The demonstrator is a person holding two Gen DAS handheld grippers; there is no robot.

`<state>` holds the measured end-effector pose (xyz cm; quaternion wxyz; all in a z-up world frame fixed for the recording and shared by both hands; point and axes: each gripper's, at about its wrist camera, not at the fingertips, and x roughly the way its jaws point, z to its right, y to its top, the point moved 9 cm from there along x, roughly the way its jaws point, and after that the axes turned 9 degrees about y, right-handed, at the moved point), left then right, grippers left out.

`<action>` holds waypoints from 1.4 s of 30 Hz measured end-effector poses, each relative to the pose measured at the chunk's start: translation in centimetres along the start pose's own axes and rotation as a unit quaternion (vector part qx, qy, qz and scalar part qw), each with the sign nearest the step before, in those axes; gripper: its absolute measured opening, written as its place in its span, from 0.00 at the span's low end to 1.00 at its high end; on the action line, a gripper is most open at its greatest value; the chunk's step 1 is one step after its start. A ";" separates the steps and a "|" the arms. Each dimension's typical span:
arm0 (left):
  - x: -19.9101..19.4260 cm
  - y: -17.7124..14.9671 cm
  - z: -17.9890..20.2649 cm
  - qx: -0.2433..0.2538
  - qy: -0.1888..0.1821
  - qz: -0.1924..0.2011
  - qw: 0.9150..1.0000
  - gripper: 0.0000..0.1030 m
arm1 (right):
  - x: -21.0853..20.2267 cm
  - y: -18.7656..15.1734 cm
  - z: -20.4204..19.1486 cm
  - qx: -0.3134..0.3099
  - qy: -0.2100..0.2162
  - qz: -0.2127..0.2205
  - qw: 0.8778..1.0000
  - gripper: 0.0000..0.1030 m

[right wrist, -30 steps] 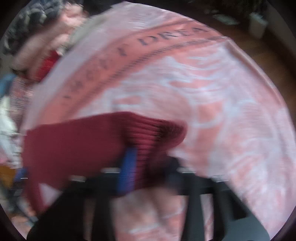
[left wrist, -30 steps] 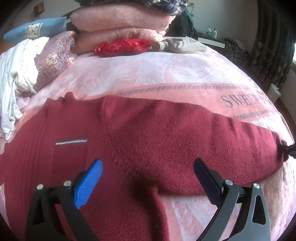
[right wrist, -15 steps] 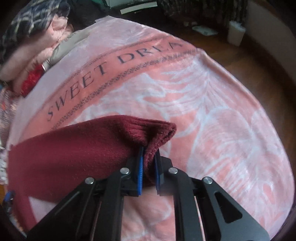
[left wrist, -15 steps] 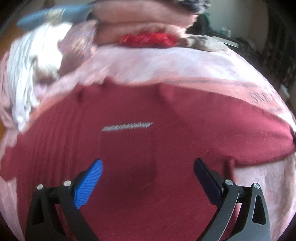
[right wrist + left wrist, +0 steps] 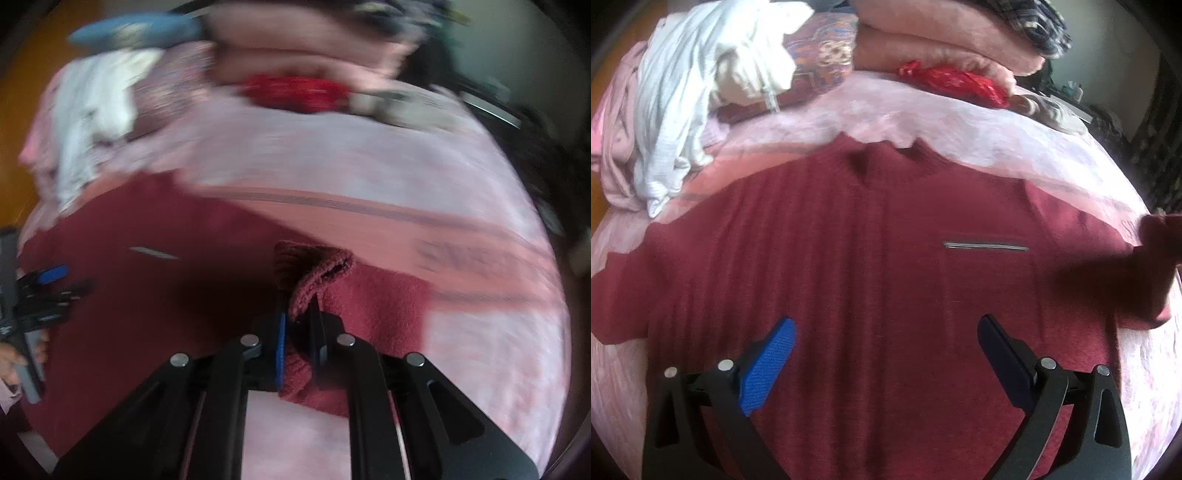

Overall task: Fold small clothes
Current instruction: 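Fold the held sleeve across the sweater chest and open the right tool, then grasp the cuff of the other sleeve with the left tool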

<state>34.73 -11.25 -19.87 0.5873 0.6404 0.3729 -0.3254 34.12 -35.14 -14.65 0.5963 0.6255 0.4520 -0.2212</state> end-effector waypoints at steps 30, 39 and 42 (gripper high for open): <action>2.1 -3.2 6.2 -0.023 -0.048 -0.095 0.994 0.96 | 0.9 -2.2 -0.3 0.096 0.135 -0.009 0.986 0.49; 0.0 -0.4 3.9 -0.070 -0.085 -0.024 0.994 0.32 | 0.8 -3.0 1.5 0.119 0.130 -0.002 0.984 0.49; -2.1 2.4 1.3 -0.083 -0.095 0.026 0.992 0.31 | 0.9 -2.6 1.4 0.125 0.135 0.003 0.983 0.49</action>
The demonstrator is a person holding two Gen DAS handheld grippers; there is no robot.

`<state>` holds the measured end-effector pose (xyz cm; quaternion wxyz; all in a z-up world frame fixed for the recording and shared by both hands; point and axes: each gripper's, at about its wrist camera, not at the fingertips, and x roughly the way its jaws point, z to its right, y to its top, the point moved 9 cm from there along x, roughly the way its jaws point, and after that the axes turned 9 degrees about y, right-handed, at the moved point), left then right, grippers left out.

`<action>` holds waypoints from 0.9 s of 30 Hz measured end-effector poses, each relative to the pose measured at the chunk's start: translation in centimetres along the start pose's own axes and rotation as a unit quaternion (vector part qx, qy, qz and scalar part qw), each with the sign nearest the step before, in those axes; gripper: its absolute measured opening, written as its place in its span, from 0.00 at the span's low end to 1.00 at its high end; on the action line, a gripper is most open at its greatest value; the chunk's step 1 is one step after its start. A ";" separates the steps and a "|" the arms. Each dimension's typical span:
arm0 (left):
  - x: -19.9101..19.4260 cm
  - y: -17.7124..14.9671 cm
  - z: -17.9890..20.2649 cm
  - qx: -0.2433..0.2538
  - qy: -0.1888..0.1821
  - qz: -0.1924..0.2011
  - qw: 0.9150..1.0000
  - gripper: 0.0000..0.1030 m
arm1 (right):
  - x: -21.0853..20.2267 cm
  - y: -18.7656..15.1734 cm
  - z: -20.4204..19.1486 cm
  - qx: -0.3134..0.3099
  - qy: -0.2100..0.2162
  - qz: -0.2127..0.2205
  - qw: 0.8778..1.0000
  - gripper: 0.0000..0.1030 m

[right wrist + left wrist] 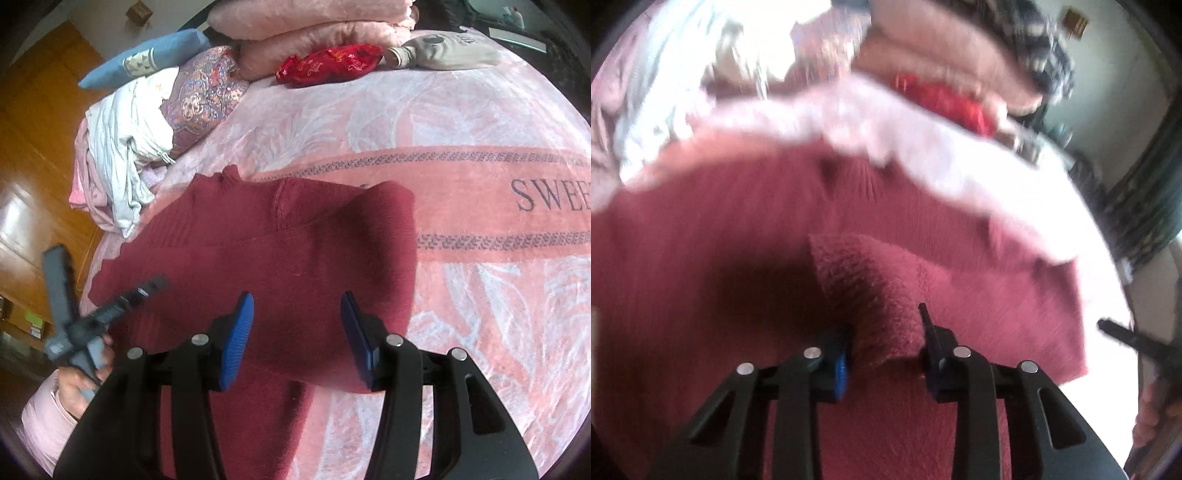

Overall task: Fold small clothes
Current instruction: 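Grasp the cuff of the other sleeve with the left tool, then fold the held sleeve across the chest and open the left tool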

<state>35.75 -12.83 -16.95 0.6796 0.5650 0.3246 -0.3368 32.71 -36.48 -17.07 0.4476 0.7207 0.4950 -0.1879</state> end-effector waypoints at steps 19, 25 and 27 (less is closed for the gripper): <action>5.0 1.4 -14.0 -0.052 0.064 -0.031 0.996 0.68 | 7.0 -2.0 1.3 0.068 -0.020 -0.069 0.995 0.09; 6.0 0.9 -13.6 0.003 0.106 -0.039 0.994 0.71 | 6.8 -3.3 4.4 0.109 -0.048 -0.075 0.990 0.10; 6.0 0.8 -13.4 0.016 0.113 -0.036 0.993 0.72 | 6.6 -3.1 3.6 0.081 -0.057 -0.081 0.992 0.12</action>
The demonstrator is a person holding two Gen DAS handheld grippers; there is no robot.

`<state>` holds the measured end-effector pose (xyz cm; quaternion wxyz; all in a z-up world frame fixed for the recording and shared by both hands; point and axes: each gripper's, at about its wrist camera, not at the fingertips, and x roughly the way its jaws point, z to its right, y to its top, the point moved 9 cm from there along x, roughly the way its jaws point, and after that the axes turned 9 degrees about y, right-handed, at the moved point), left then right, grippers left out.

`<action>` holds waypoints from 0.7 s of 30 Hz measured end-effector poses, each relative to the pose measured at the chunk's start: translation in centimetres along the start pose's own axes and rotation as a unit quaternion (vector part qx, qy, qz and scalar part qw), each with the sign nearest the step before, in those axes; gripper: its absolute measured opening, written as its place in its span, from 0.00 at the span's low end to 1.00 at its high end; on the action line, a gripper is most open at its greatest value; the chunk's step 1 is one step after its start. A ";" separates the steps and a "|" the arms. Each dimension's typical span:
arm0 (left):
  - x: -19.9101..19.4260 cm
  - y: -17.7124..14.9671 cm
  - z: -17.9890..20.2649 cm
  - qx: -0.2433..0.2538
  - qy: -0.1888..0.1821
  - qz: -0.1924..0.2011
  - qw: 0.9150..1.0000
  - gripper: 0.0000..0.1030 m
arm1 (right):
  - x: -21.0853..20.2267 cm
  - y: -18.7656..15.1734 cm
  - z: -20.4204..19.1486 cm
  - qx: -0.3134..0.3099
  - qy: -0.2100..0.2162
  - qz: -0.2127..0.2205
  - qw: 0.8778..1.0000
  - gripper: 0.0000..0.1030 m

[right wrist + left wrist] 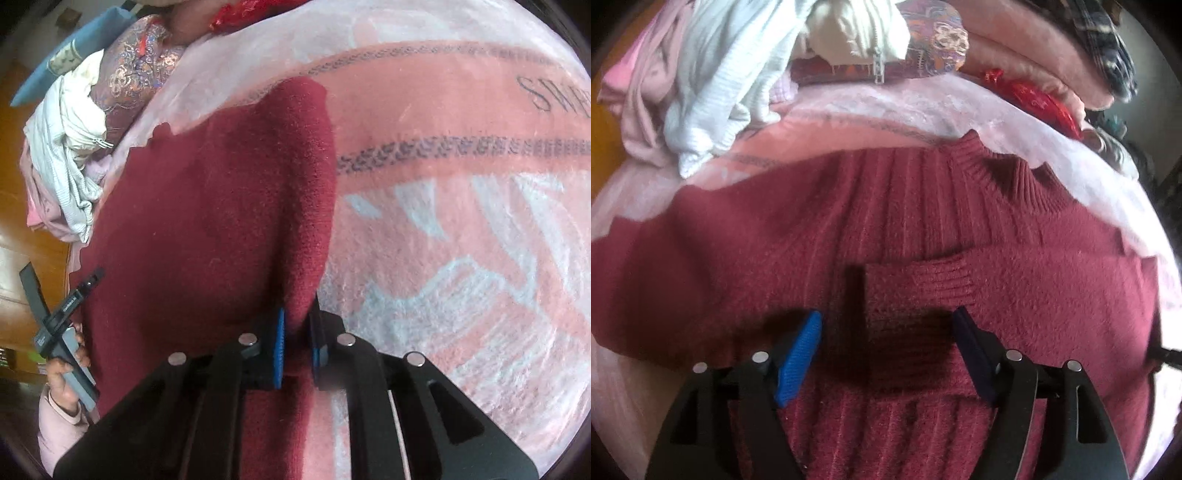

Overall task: Fold small clothes
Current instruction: 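Fold the held sleeve across the chest and open the left tool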

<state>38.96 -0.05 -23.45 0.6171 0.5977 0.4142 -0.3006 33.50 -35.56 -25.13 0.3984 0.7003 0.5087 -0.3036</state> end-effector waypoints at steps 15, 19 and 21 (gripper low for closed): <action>-4.1 -0.2 2.9 -0.021 -0.096 -0.010 0.995 0.77 | -0.3 0.9 -6.3 -0.076 0.011 0.018 0.997 0.29; -1.5 -1.6 3.5 0.006 -0.062 -0.023 0.998 0.77 | 2.1 0.0 -3.8 -0.056 -0.021 -0.007 0.998 0.25; -1.1 -1.7 3.7 0.024 -0.049 -0.014 0.998 0.80 | 2.3 0.1 -3.9 -0.051 -0.024 -0.004 0.998 0.24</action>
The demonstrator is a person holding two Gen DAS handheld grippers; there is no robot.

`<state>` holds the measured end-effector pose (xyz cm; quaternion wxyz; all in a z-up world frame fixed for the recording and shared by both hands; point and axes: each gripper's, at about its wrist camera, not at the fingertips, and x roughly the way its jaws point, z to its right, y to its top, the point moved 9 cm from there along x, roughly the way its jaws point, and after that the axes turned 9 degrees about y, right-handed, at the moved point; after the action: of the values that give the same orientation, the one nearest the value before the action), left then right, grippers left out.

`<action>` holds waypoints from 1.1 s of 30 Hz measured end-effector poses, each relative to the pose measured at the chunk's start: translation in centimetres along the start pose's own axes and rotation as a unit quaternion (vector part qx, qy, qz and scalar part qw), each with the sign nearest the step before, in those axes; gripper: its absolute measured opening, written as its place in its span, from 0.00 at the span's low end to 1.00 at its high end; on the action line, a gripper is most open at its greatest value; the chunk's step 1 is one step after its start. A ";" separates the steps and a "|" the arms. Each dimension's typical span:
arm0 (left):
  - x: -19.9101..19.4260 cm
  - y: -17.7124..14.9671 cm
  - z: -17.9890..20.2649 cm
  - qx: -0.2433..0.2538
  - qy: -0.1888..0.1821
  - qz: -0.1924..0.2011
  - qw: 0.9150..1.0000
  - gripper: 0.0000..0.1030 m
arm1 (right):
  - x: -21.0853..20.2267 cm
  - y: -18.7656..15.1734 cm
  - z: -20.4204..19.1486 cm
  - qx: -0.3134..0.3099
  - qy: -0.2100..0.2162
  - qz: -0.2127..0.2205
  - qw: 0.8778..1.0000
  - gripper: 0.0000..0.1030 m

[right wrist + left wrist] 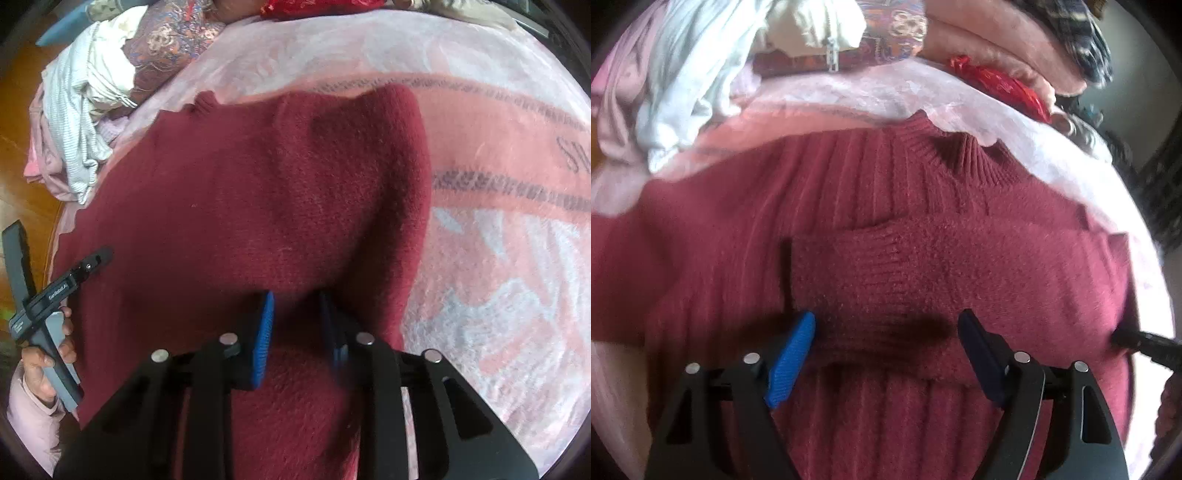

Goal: Fold small clothes

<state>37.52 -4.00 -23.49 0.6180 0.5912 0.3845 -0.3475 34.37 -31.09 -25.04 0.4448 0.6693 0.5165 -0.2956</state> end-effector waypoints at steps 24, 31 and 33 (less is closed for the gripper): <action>-4.3 -0.3 -32.5 -0.204 0.147 -0.006 0.968 0.96 | 5.3 0.2 -14.4 -0.053 0.041 -0.030 0.997 0.63; -1.8 -0.6 -35.5 -0.201 0.116 -0.017 0.973 0.94 | 7.2 -0.1 -16.7 -0.075 0.031 -0.035 0.996 0.63; -1.2 -0.7 -35.7 -0.205 0.107 -0.005 0.973 0.94 | 7.4 -0.1 -16.8 -0.083 0.025 -0.034 0.996 0.63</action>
<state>34.10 31.59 -22.97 0.6796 0.4838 0.5142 -0.1989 35.33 -12.79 -24.21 0.4754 0.6192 0.5730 -0.2494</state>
